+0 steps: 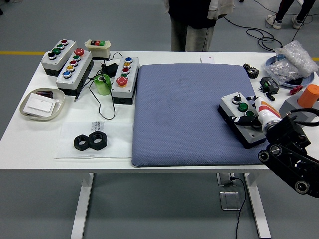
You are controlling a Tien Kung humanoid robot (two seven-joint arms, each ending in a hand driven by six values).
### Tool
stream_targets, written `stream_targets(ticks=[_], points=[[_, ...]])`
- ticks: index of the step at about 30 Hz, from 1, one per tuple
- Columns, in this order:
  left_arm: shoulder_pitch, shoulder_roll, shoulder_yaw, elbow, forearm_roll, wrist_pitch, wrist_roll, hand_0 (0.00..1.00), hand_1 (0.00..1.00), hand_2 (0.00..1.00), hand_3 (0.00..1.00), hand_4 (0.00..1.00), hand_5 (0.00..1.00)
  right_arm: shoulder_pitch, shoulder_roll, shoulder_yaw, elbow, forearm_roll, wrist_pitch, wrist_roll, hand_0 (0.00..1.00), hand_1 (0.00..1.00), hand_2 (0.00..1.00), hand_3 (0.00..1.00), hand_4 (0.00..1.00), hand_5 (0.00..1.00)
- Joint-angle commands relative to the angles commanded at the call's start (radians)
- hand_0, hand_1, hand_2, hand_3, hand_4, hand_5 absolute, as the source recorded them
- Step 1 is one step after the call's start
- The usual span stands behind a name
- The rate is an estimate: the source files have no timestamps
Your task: Pick up the button,place it on the desk,press the button,press the button
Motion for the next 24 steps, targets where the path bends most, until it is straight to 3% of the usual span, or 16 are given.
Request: stream_targets(ticks=[4,5,10,11,16,17,20,23,24], points=[[0.000,0.000,0.000,0.000,0.001,0.000,0.000,0.736,0.775,0.846,0.760,0.529,0.998,0.002,-0.006,-0.009,0.002,-0.008,0.008,0.000,0.491,0.396,0.485,0.745,0.853,0.077],[0.000,0.000,-0.001,0.000,0.003,-0.001,0.001,0.737,0.775,0.846,0.760,0.529,0.998,0.004,-0.011,-0.018,0.006,-0.006,0.016,0.000,0.403,0.339,0.444,0.697,0.837,0.060],[0.001,0.001,0.000,0.000,0.002,-0.001,0.000,0.737,0.775,0.846,0.760,0.529,0.998,0.014,-0.027,-0.042,0.018,-0.023,0.017,0.000,0.403,0.339,0.444,0.697,0.837,0.060],[0.001,0.001,0.001,0.000,0.001,-0.001,0.000,0.737,0.775,0.846,0.760,0.530,0.998,0.015,-0.029,-0.044,0.019,-0.026,0.016,0.000,0.299,0.269,0.401,0.602,0.812,0.125],[-0.001,0.001,0.004,0.000,-0.004,0.000,-0.002,0.737,0.775,0.846,0.760,0.530,0.998,0.033,-0.053,-0.085,0.040,-0.023,-0.025,0.000,0.299,0.269,0.401,0.602,0.812,0.125],[-0.001,0.002,0.005,0.000,-0.005,0.000,-0.002,0.737,0.775,0.846,0.760,0.529,0.998,0.037,-0.059,-0.095,0.046,-0.019,-0.035,0.000,0.263,0.206,0.352,0.502,0.716,0.159],[-0.003,0.001,0.007,0.000,-0.007,0.000,-0.003,0.737,0.775,0.846,0.760,0.529,0.998,0.048,-0.073,-0.124,0.067,-0.016,-0.056,0.000,0.263,0.206,0.352,0.502,0.716,0.159],[-0.004,0.001,0.009,0.000,-0.012,0.000,-0.004,0.737,0.775,0.846,0.760,0.529,0.998,0.057,-0.091,-0.151,0.097,0.011,-0.076,0.027,0.258,0.195,0.341,0.497,0.677,0.166],[-0.004,0.001,0.009,0.000,-0.012,0.000,-0.004,0.737,0.775,0.846,0.760,0.529,0.998,0.059,-0.097,-0.158,0.104,0.047,-0.078,0.065,0.258,0.195,0.341,0.497,0.677,0.166]])
